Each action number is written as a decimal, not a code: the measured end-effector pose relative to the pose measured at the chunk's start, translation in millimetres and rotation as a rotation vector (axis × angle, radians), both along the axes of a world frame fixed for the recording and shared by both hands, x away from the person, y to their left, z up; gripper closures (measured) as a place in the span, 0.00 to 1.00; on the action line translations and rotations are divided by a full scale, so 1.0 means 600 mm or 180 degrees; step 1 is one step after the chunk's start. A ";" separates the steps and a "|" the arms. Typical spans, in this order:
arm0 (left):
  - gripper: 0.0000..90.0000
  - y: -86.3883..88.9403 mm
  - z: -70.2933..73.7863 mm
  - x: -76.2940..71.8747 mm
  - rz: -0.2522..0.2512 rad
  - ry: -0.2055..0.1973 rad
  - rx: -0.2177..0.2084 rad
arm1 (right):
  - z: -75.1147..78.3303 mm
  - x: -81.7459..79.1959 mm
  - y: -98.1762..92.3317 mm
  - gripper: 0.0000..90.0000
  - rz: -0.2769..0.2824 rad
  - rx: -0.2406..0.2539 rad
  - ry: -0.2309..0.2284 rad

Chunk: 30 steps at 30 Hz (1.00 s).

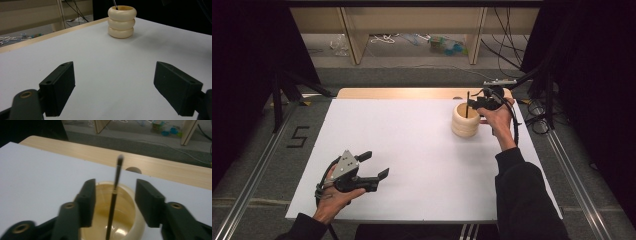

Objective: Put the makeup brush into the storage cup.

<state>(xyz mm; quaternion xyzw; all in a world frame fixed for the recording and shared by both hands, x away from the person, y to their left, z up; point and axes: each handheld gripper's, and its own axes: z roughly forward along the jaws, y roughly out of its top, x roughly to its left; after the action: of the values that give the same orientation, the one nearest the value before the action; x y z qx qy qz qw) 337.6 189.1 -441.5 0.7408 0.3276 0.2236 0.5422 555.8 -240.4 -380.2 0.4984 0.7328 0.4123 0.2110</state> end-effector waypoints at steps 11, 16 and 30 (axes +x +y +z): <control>0.19 0.001 0.001 0.000 0.0010 -0.0010 0.0001 | 0.030 -0.040 -0.007 0.32 0.0042 -0.0025 -0.0224; 0.19 0.000 0.000 -0.001 0.0034 0.0022 -0.0044 | 0.034 -0.066 -0.005 0.32 0.0133 0.0007 -0.0346; 0.19 0.000 0.000 0.001 0.0034 0.0003 -0.0024 | 0.030 -0.123 0.002 0.31 0.0333 0.0049 -0.0442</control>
<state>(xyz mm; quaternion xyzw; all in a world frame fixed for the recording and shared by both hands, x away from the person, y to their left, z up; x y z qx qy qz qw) 338.1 189.3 -441.4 0.7370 0.3327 0.2249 0.5437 481.7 -239.5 -362.5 0.4313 0.7383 0.4619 0.2356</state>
